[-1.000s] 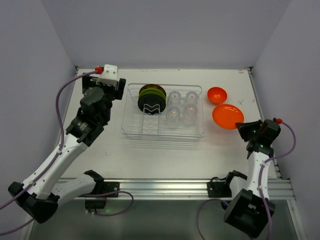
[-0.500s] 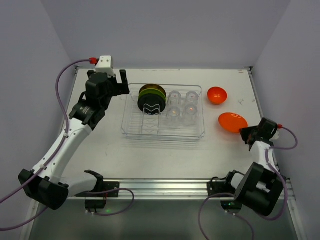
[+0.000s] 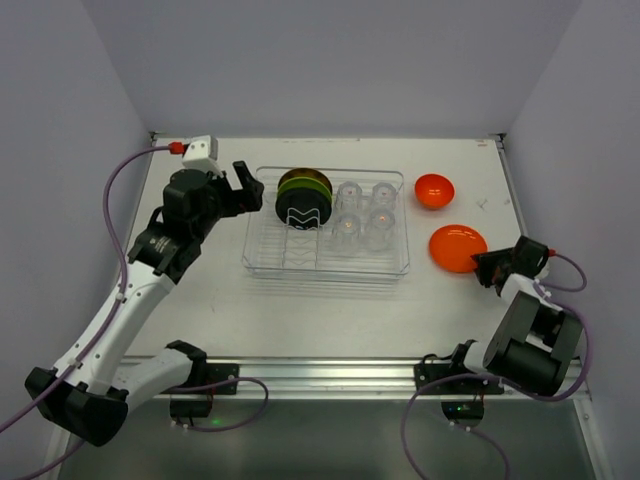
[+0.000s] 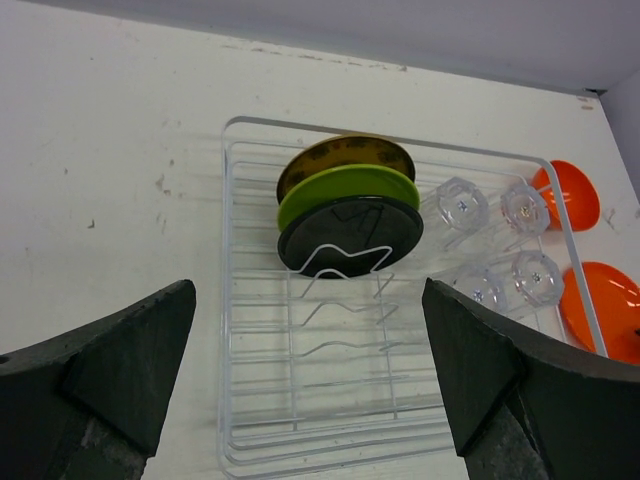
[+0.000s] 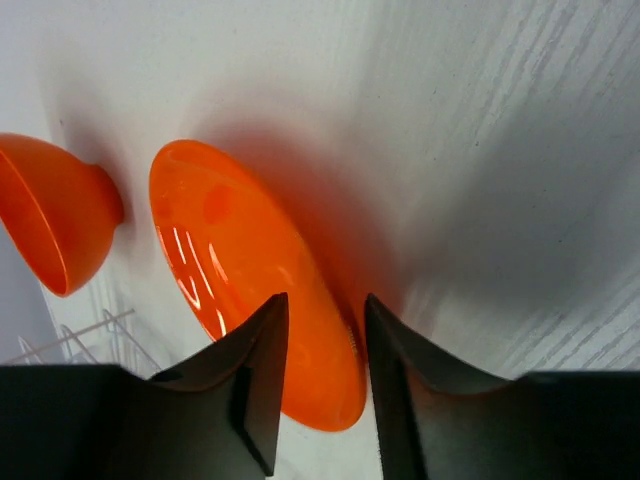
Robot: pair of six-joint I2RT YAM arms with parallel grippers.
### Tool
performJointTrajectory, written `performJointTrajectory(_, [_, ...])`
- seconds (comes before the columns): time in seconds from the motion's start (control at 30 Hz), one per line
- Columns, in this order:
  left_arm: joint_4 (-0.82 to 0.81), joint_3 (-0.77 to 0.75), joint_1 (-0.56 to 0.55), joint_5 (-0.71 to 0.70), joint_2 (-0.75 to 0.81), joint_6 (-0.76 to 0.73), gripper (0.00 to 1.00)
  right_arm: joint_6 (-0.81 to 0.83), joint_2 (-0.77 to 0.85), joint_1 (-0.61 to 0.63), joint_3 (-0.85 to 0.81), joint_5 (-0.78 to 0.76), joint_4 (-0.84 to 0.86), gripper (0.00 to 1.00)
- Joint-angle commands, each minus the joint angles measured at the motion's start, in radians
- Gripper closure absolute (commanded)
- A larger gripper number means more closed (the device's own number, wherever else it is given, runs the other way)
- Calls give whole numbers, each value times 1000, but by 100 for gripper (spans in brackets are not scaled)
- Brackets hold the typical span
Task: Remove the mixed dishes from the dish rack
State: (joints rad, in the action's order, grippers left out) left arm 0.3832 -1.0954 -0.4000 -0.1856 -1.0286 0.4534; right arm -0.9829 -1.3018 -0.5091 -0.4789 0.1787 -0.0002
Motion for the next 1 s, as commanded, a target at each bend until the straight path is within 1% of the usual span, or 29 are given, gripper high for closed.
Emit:
performJointTrajectory(0.0, [-32, 12, 4, 86, 21, 33, 0, 32, 25, 12, 14, -2, 60, 58])
performJointTrajectory(0.07, [-108, 49, 4, 132, 36, 65, 0, 39, 41, 14, 14, 2, 36, 44])
performJointTrajectory(0.1, [-133, 96, 4, 139, 41, 88, 0, 47, 53, 14, 17, 10, 28, 33])
performJointTrajectory(0.13, [-153, 117, 4, 144, 42, 143, 0, 52, 88, 14, 17, 7, 16, 28])
performJointTrajectory(0.17, [-174, 129, 4, 147, 33, 166, 0, 71, 111, 14, 13, -4, -32, 22])
performJointTrajectory(0.2, [-176, 131, 4, 156, 21, 180, 0, 82, 137, 14, 8, -33, -64, 13])
performJointTrajectory(0.23, [-176, 121, 4, 173, 6, 186, 0, 95, 191, 14, -3, -50, -136, 1])
performJointTrajectory(0.3, [-167, 77, 4, 225, -57, 153, 0, 138, 254, 14, -52, -109, -235, 1])
performJointTrajectory(0.33, [-165, 57, 0, 268, -83, 133, 0, 141, 328, 14, -69, -158, -317, 1])
performJointTrajectory(0.4, [-130, 2, -14, 275, -172, 84, 0, 148, 415, 14, -81, -133, -352, 1])
performJointTrajectory(0.43, [-100, -85, -48, 262, -209, 6, 0, 148, 459, 14, -76, -42, -345, 1])
performJointTrajectory(0.47, [-22, -139, -69, 206, -288, -45, 0, 168, 543, 14, -61, 34, -319, 1])
performJointTrajectory(0.5, [18, -194, -95, 177, -329, -158, 0, 177, 579, 14, -50, 126, -284, 1])
performJointTrajectory(0.53, [90, -301, -146, 102, -408, -215, 0, 176, 608, 15, -37, 294, -230, 1])
performJointTrajectory(0.6, [131, -386, -180, 36, -473, -313, 0, 174, 650, 20, -29, 436, -195, 1])
performJointTrajectory(0.63, [132, -412, -197, 16, -494, -399, 0, 185, 653, 23, -29, 490, -193, 1])
performJointTrajectory(0.67, [111, -432, -198, 27, -522, -442, 0, 190, 654, 26, -27, 545, -202, 1])
performJointTrajectory(0.7, [97, -435, -200, 46, -531, -546, 0, 196, 667, 30, -21, 560, -205, 1])
performJointTrajectory(0.73, [85, -436, -200, 104, -542, -593, 0, 213, 677, 34, -12, 567, -210, 1])
performJointTrajectory(0.77, [69, -434, -200, 124, -548, -639, 0, 222, 687, 34, 5, 567, -216, 1])
performJointTrajectory(0.8, [62, -435, -198, 127, -551, -701, 0, 233, 709, 34, 11, 561, -222, 1])
performJointTrajectory(0.87, [55, -423, -198, 133, -561, -774, 0, 277, 723, 34, 16, 565, -250, 1])
performJointTrajectory(0.9, [59, -420, -198, 132, -567, -854, 0, 289, 728, 34, 20, 573, -254, 1])
performJointTrajectory(0.97, [85, -429, -197, 114, -599, -903, 2, 300, 725, 34, 51, 585, -207, 1])
